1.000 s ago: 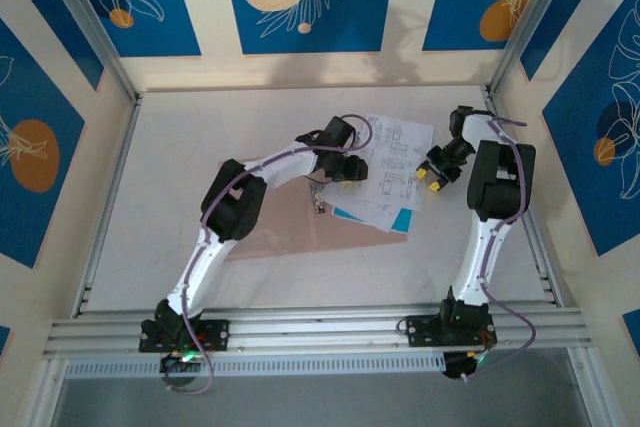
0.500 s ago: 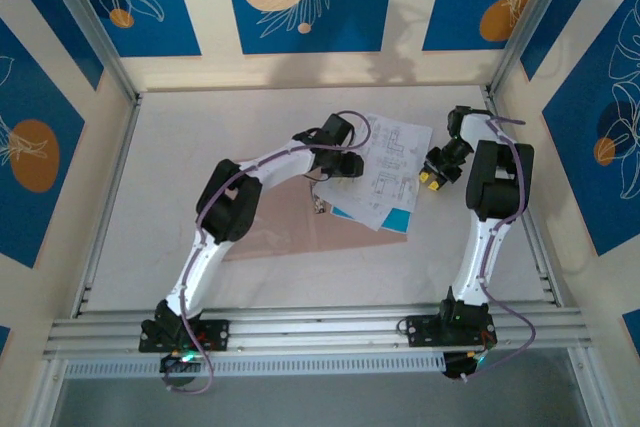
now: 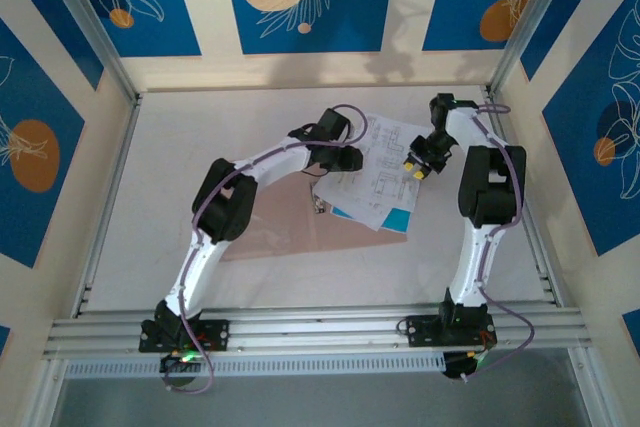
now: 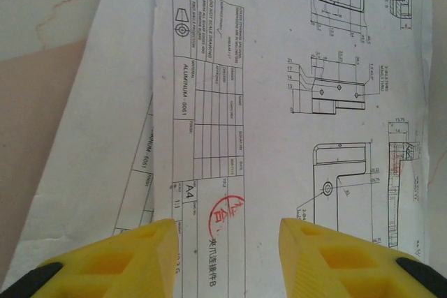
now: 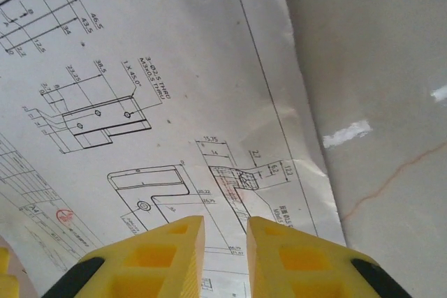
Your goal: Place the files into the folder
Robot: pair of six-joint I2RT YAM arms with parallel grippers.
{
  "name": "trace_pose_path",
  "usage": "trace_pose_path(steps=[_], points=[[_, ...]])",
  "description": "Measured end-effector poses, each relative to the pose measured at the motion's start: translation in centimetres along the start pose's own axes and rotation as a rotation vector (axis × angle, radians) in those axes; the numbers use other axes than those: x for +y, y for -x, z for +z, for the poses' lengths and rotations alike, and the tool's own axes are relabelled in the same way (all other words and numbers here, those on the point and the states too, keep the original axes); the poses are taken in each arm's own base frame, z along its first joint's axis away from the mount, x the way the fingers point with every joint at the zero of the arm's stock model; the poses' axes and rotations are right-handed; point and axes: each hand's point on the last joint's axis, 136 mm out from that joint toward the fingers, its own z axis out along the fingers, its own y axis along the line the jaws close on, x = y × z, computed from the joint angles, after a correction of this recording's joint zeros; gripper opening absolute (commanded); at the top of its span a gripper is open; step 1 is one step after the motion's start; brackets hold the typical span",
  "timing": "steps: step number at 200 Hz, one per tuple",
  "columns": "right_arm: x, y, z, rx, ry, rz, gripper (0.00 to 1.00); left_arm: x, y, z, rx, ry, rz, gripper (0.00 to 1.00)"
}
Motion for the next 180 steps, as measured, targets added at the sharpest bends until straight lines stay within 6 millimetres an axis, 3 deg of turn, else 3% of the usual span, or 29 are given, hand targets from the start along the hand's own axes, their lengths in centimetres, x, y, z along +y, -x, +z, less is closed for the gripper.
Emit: trace_pose_path(steps=[53, 137, 180], points=[[-1.3, 0.0, 3.1, 0.067, -0.056, 0.027, 0.24, 0.2, -0.6, 0.6, 0.025, -0.013, -0.005, 0.42], [-1.6, 0.2, 3.0, 0.069, -0.052, 0.023, 0.23, 1.1, -2.5, 1.8, 0.073, -0.004, -0.011, 0.43], [-1.9, 0.2, 2.9, 0.072, -0.057, 0.017, 0.23, 1.3, -1.8, 1.0, 0.036, 0.036, -0.003, 0.44]])
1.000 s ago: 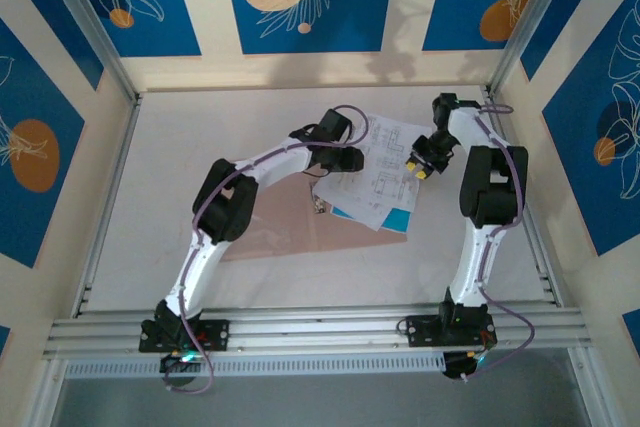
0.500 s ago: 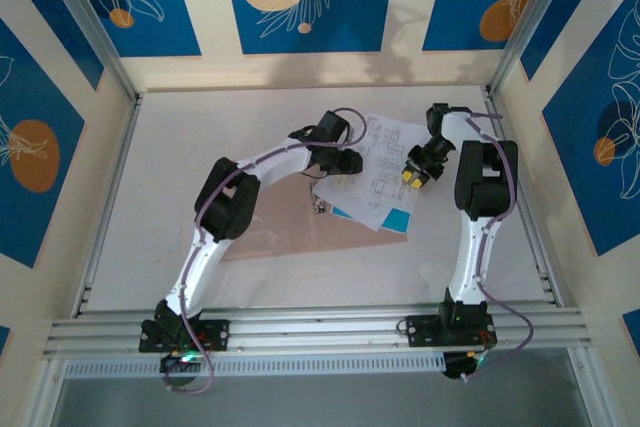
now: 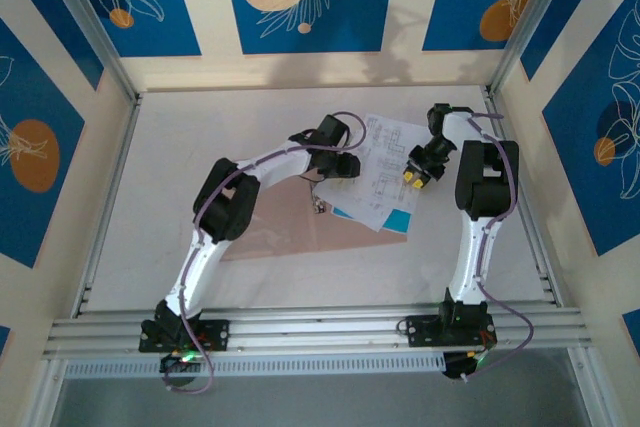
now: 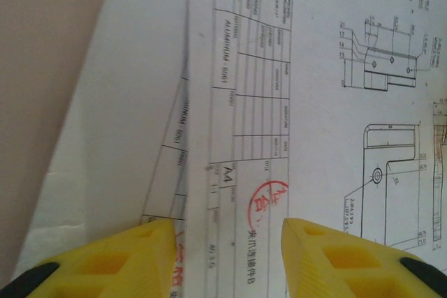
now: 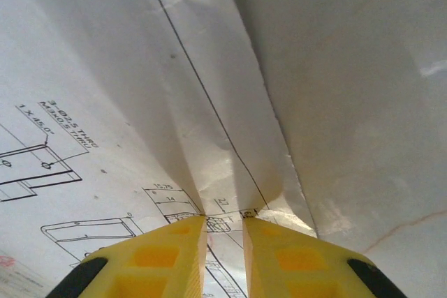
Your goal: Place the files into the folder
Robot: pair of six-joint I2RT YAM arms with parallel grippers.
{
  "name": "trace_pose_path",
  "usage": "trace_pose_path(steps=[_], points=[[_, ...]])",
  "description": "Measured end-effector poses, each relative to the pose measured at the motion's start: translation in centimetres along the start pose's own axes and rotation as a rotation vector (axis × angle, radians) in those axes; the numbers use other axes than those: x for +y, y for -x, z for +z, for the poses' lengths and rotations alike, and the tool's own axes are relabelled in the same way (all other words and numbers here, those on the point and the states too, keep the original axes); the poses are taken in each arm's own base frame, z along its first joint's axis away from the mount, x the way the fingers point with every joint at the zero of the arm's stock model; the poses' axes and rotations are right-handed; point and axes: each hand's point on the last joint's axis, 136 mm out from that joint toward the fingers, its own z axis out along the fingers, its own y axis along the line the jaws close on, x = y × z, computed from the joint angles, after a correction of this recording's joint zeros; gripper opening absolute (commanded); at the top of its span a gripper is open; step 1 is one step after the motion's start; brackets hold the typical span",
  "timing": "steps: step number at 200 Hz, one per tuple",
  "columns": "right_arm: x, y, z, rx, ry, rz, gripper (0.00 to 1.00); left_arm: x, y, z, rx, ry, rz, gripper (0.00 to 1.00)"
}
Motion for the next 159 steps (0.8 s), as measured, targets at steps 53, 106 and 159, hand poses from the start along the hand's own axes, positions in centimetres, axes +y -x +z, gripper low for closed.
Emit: trace_pose_path(steps=[53, 106, 159], points=[[-0.1, 0.0, 0.0, 0.001, -0.001, -0.001, 0.23, 0.0, -0.7, 0.1, 0.029, -0.008, -0.005, 0.42], [-0.2, 0.1, -0.1, 0.002, 0.000, -0.009, 0.23, -1.0, -1.5, 0.7, 0.059, -0.051, 0.001, 0.36], [-0.1, 0.1, -0.1, 0.003, 0.002, -0.016, 0.23, -1.8, -1.7, 0.8, 0.054, -0.063, 0.013, 0.18]])
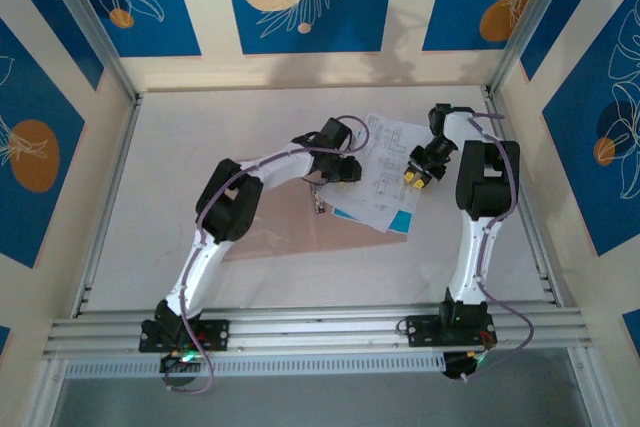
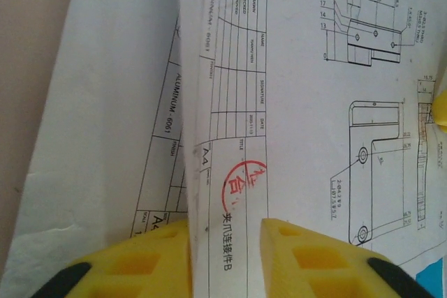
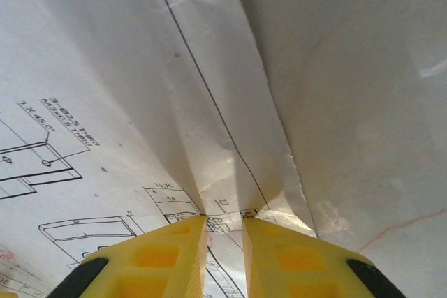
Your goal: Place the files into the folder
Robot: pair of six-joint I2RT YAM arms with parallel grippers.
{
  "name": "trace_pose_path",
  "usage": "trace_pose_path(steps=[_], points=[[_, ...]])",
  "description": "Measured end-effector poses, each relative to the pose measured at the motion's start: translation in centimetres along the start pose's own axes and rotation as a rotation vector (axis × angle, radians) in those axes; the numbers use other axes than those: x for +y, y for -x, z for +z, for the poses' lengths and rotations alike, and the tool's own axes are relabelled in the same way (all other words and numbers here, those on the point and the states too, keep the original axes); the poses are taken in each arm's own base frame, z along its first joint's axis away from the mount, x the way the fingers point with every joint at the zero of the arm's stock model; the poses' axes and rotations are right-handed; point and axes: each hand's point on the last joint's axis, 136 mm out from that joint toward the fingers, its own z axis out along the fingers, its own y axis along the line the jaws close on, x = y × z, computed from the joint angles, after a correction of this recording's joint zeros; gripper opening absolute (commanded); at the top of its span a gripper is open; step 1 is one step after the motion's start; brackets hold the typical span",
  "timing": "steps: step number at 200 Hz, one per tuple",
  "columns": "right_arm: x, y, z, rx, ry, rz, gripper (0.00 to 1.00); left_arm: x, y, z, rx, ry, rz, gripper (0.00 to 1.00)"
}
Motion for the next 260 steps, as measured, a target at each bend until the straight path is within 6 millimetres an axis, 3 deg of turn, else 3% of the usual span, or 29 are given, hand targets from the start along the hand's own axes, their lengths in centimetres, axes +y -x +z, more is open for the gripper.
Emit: trace_pose_path(steps=[18, 69, 87, 124, 157, 185, 260], points=[[0.0, 0.0, 0.0, 0.001, 0.003, -0.003, 0.26, -0.1, 0.0, 0.0, -0.001, -0.002, -0.006, 0.00], [0.9, 0.3, -1.1, -0.030, 0.053, -0.038, 0.52, -1.0, 0.3, -0.2, -0.014, -0.049, -0.054, 0.00], [1.6, 0.4, -3.1, -0.078, 0.085, -0.053, 0.55, -1.2, 0.1, -0.8, -0.024, -0.066, -0.097, 0.00], [3.0, -0.5, -9.2, -0.209, 0.174, -0.089, 0.56, -2.3, 0.4, -3.8, -0.064, -0.110, -0.173, 0.00], [3.5, -1.5, -12.0, -0.265, 0.220, -0.109, 0.56, -2.6, 0.3, -7.4, -0.102, -0.131, -0.206, 0.00], [3.5, -3.2, -11.6, -0.242, 0.229, -0.124, 0.55, -1.1, -1.4, -10.4, -0.108, -0.112, -0.229, 0.00], [6.4, -10.2, -7.3, -0.100, 0.249, -0.273, 0.55, 6.5, -8.0, -17.7, -0.109, 0.059, -0.307, 0.00]])
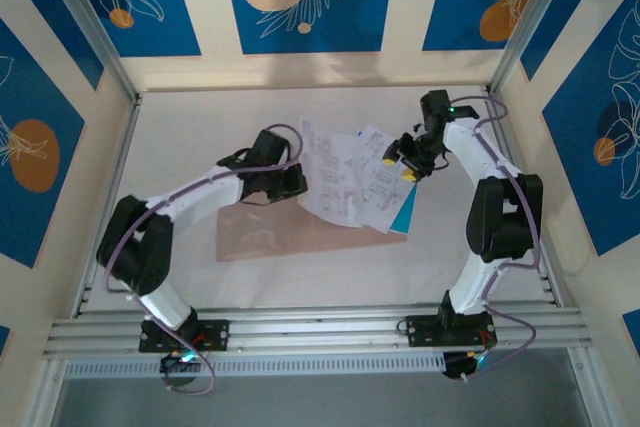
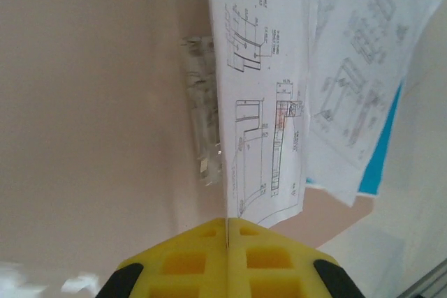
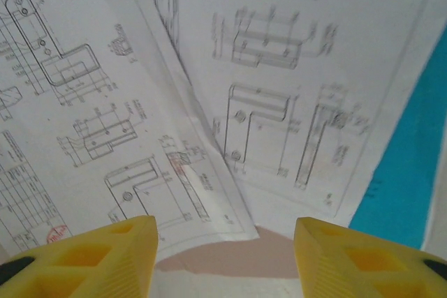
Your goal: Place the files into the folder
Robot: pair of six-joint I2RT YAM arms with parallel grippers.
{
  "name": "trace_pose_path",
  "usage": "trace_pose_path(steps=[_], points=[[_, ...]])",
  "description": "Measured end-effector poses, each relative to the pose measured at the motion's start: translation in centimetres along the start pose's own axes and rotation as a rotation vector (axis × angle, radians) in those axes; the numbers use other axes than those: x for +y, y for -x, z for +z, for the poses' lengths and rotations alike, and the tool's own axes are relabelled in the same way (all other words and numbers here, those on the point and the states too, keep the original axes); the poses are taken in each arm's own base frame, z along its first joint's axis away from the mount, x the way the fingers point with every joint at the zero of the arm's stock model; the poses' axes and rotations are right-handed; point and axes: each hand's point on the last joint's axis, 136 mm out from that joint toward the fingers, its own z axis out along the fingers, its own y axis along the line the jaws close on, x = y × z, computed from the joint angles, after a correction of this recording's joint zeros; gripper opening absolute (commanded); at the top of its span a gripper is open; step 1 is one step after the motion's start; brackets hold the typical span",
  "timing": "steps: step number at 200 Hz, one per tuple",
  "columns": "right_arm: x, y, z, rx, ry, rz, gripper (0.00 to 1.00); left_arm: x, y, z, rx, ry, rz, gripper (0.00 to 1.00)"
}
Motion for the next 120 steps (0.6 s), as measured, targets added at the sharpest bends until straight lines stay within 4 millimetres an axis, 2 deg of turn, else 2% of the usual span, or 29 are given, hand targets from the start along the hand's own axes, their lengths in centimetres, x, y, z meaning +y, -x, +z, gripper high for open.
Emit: trace_pose_path(steps=[31, 56, 95, 120], points=[[2.3, -1.7, 1.1, 0.029, 0.027, -0.066, 0.54, 2.9, -1.3, -2.3, -0.005, 0.082, 0.014, 0.00], [4.0, -2.9, 3.0, 0.069, 0.039, -0.108, 0.54, 5.0, -2.4, -3.4, 0.006, 0.150, 0.036, 0.00], [6.6, -3.7, 6.7, 0.138, 0.062, -0.146, 0.52, 8.2, -4.1, -3.5, 0.047, 0.240, 0.044, 0.00], [8.6, -4.0, 9.0, 0.170, 0.080, -0.171, 0.51, 9.2, -4.8, -3.3, 0.066, 0.269, 0.048, 0.00]])
